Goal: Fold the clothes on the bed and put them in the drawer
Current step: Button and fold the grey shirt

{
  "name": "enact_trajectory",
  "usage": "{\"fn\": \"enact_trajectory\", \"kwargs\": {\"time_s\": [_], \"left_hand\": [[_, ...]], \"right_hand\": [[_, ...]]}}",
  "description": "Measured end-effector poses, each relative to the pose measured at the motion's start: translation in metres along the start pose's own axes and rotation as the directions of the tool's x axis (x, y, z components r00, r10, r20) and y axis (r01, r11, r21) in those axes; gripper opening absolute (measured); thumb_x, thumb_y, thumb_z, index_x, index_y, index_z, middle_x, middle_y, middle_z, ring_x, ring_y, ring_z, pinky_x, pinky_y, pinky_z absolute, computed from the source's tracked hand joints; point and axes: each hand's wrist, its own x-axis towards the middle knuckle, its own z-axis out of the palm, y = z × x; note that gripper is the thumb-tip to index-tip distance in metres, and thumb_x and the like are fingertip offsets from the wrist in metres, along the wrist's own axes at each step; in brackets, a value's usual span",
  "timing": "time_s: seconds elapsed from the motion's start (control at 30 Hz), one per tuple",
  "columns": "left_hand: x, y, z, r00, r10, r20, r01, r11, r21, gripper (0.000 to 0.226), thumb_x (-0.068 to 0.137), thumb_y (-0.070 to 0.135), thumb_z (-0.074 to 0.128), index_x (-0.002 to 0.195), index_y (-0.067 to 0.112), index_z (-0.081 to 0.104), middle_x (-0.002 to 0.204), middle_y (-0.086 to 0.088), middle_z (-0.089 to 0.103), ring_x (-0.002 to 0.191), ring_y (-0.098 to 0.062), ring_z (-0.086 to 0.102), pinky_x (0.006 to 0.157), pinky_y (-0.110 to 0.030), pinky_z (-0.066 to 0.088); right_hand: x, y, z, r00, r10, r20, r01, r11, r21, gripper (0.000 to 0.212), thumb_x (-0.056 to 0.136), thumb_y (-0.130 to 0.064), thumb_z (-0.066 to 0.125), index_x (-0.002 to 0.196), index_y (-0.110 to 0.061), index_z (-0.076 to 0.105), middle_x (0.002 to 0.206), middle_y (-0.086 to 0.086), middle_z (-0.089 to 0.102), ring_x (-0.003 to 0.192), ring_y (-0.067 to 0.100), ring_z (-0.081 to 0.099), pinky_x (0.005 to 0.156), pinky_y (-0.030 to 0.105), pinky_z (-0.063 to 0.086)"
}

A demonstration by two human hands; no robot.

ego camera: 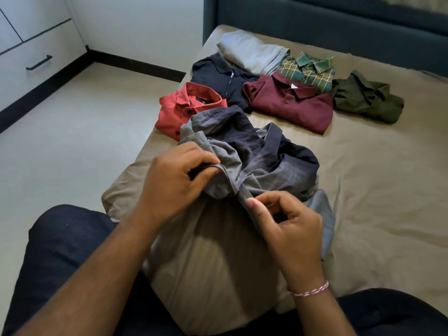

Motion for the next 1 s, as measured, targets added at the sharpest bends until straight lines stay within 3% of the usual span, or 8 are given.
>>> {"fn": "enact_trajectory", "kwargs": {"time_s": [0.17, 0.3, 0.43, 0.5, 0.57, 0.67, 0.83, 1.0], "left_hand": [[0.033, -0.014, -0.024, 0.989, 0.146, 0.003, -0.146, 0.989, 0.038, 0.019, 0.098, 0.003, 0.065, 0.113, 0.005, 0.078, 0.106, -0.007, 0.071, 0.096, -0.017, 0.067, 0.088, -0.025, 0.054], [0.073, -0.017, -0.037, 0.985, 0.171, 0.012, -0.172, 0.982, 0.083, 0.015, 0.095, 0.01, 0.069, 0.106, 0.013, 0.078, 0.103, 0.005, 0.074, 0.093, -0.007, 0.067, 0.087, -0.016, 0.051], [0.151, -0.003, -0.046, 1.0, 0.013, -0.014, -0.013, 0.999, -0.03, 0.018, 0.088, 0.012, 0.074, 0.093, 0.029, 0.075, 0.084, 0.016, 0.074, 0.078, -0.005, 0.068, 0.073, -0.021, 0.054], [0.2, 0.004, -0.05, 1.0, -0.012, -0.023, 0.01, 0.995, -0.099, 0.028, 0.089, 0.002, 0.074, 0.091, 0.03, 0.076, 0.086, 0.018, 0.074, 0.079, 0.0, 0.067, 0.074, -0.013, 0.049], [0.245, 0.015, -0.058, 0.992, -0.003, -0.127, -0.007, 0.996, -0.085, 0.026, 0.089, 0.005, 0.075, 0.093, 0.03, 0.078, 0.086, 0.017, 0.075, 0.076, 0.001, 0.065, 0.076, -0.015, 0.051], [0.276, 0.03, -0.063, 0.932, 0.08, -0.354, -0.051, 0.995, 0.09, 0.017, 0.091, 0.016, 0.075, 0.102, 0.028, 0.078, 0.098, 0.009, 0.075, 0.085, -0.011, 0.067, 0.086, -0.035, 0.057], [0.219, 0.04, -0.046, 0.889, 0.227, -0.398, -0.176, 0.971, 0.161, 0.026, 0.096, 0.005, 0.07, 0.118, 0.014, 0.079, 0.098, 0.001, 0.069, 0.093, -0.019, 0.063, 0.086, -0.021, 0.045], [0.102, 0.051, -0.007, 0.88, 0.224, -0.419, -0.225, 0.973, 0.048, 0.008, 0.092, 0.008, 0.075, 0.096, 0.004, 0.081, 0.093, -0.001, 0.075, 0.086, -0.018, 0.069, 0.087, -0.026, 0.053]], "right_hand": [[0.018, 0.004, -0.031, 0.977, 0.041, 0.208, -0.045, 0.999, 0.013, 0.01, 0.083, -0.024, 0.085, 0.087, -0.031, 0.078, 0.084, -0.017, 0.076, 0.081, 0.002, 0.071, 0.071, 0.019, 0.054], [0.045, -0.002, -0.058, 0.978, 0.147, 0.147, -0.165, 0.979, 0.122, 0.007, 0.079, -0.03, 0.081, 0.085, -0.032, 0.077, 0.078, -0.007, 0.076, 0.071, 0.005, 0.068, 0.066, 0.025, 0.054], [0.111, -0.027, -0.096, 0.994, 0.033, 0.105, -0.037, 0.999, 0.036, 0.015, 0.084, -0.014, 0.084, 0.082, -0.027, 0.076, 0.073, -0.005, 0.073, 0.069, 0.009, 0.065, 0.066, 0.036, 0.054], [0.159, -0.045, -0.114, 0.999, -0.043, 0.033, 0.043, 0.999, 0.02, 0.014, 0.084, -0.014, 0.084, 0.078, -0.019, 0.073, 0.072, 0.001, 0.069, 0.068, 0.014, 0.063, 0.065, 0.036, 0.054], [0.204, -0.071, -0.13, 0.989, -0.11, -0.1, 0.118, 0.99, 0.082, 0.012, 0.085, -0.01, 0.083, 0.08, -0.014, 0.073, 0.076, 0.01, 0.069, 0.069, 0.014, 0.062, 0.066, 0.034, 0.054], [0.24, -0.098, -0.139, 0.971, -0.111, -0.212, 0.149, 0.974, 0.173, 0.005, 0.087, -0.01, 0.081, 0.086, -0.011, 0.076, 0.081, 0.006, 0.074, 0.074, 0.009, 0.066, 0.069, 0.023, 0.054], [0.204, -0.078, -0.122, 0.973, -0.056, -0.224, 0.052, 0.998, -0.024, 0.012, 0.084, -0.014, 0.084, 0.08, -0.025, 0.078, 0.079, -0.014, 0.076, 0.078, 0.005, 0.071, 0.071, 0.023, 0.055], [0.11, -0.036, -0.076, 0.952, 0.307, 0.008, -0.286, 0.875, 0.39, 0.015, 0.074, -0.025, 0.09, 0.081, -0.016, 0.08, 0.082, 0.01, 0.078, 0.08, 0.022, 0.071, 0.082, 0.045, 0.059]]}}
